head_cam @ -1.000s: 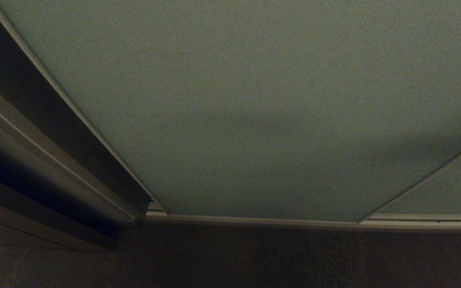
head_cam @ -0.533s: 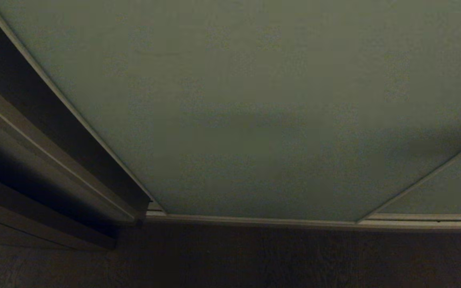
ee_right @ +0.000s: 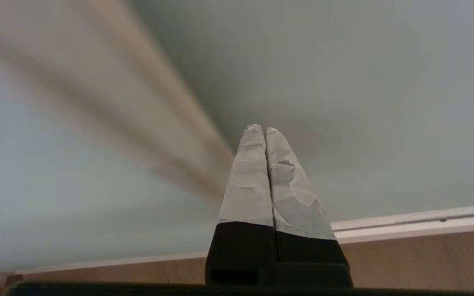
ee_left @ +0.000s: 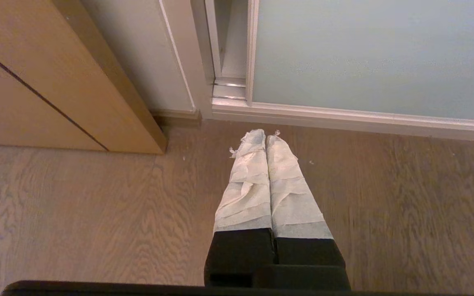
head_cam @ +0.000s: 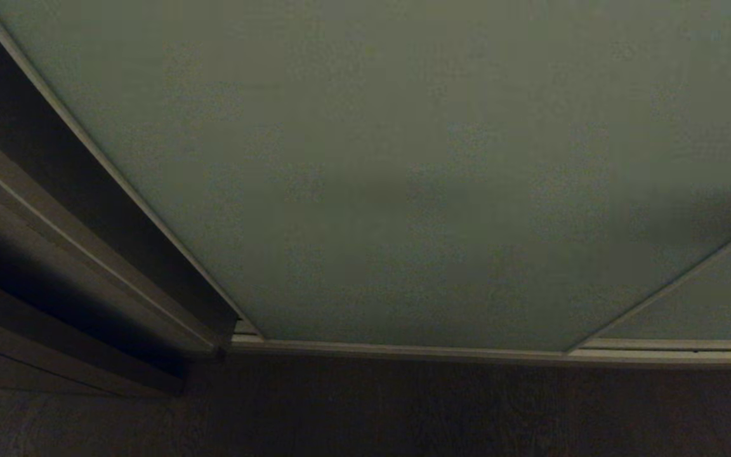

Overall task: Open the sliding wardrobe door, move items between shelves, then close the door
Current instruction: Close the door

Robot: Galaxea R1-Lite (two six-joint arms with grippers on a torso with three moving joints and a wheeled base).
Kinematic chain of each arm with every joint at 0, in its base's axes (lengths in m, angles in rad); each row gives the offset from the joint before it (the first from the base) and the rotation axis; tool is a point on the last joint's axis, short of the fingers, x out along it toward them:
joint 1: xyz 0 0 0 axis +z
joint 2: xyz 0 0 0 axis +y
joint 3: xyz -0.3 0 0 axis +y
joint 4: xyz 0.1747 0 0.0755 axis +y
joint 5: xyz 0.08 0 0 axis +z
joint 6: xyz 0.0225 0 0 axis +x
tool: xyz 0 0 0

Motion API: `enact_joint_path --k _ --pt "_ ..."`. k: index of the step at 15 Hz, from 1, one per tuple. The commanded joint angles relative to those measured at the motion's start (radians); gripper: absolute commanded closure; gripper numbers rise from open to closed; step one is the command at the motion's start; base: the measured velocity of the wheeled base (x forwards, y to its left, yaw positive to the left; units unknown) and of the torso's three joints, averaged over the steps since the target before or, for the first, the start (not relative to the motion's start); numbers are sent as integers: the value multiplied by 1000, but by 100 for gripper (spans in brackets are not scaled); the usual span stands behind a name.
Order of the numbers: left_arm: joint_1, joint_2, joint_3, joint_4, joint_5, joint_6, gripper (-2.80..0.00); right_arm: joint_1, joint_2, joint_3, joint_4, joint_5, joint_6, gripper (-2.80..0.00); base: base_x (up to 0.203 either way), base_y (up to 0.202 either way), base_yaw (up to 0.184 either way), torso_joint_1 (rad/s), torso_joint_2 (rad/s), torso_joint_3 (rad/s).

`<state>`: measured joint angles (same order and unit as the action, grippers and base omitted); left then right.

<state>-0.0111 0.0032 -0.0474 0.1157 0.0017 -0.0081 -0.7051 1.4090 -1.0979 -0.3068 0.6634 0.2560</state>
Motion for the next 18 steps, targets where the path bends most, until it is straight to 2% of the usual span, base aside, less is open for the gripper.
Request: enact_joint_path --k 1,11,18 --pt "-1 1 0 0 0 -1 0 5 42 -23 -17 2 1 0 0 0 0 0 0 0" --pt "0 1 0 1 0 -1 0 134 0 -6 -35 -1 -6 0 0 0 0 0 0 0" --pt "-1 1 0 1 0 -1 0 162 -71 83 -64 1 -11 0 0 0 0 0 0 0"
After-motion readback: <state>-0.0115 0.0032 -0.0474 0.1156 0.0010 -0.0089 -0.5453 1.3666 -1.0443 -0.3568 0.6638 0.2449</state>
